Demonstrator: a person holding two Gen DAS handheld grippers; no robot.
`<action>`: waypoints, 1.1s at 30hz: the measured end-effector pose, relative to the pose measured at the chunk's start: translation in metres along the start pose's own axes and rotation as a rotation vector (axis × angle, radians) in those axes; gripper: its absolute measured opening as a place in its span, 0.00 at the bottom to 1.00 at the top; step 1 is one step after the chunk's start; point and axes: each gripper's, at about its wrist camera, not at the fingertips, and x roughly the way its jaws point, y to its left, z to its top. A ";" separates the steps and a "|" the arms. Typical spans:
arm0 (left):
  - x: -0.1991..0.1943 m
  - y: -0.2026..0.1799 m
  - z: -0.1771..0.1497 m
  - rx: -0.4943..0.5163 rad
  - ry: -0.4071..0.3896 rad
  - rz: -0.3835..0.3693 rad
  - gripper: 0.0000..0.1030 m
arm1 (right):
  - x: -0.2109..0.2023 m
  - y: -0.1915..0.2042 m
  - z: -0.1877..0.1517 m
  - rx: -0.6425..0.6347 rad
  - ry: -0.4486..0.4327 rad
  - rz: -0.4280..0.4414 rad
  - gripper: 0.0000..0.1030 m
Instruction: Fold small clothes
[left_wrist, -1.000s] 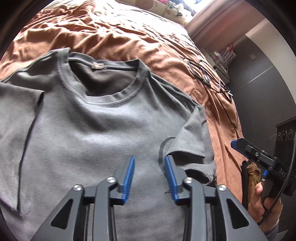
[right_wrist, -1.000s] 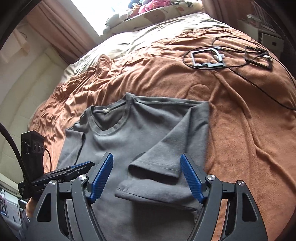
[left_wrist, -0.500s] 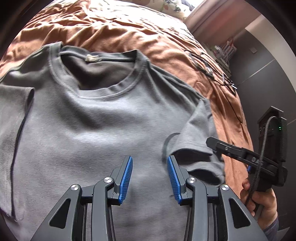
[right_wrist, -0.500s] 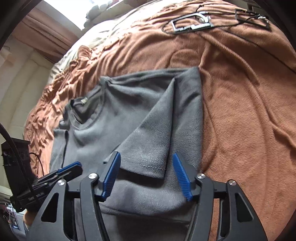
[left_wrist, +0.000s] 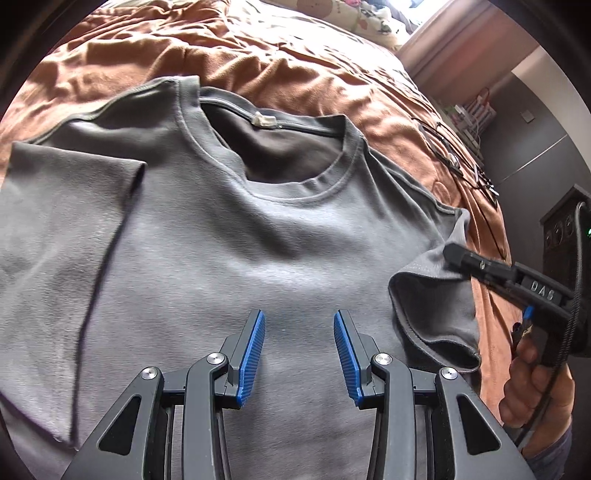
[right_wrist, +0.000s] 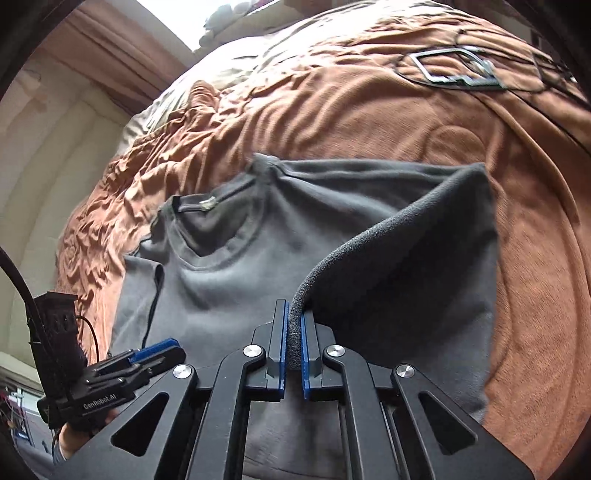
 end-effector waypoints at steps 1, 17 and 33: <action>-0.002 0.001 0.001 0.001 -0.003 0.002 0.40 | 0.002 0.005 0.001 -0.006 -0.007 0.007 0.02; 0.002 -0.018 0.013 0.045 0.006 0.014 0.50 | -0.033 -0.008 -0.009 -0.001 -0.070 -0.002 0.66; 0.039 -0.085 0.001 0.131 0.064 -0.047 0.51 | -0.080 -0.076 -0.064 0.095 -0.042 -0.174 0.57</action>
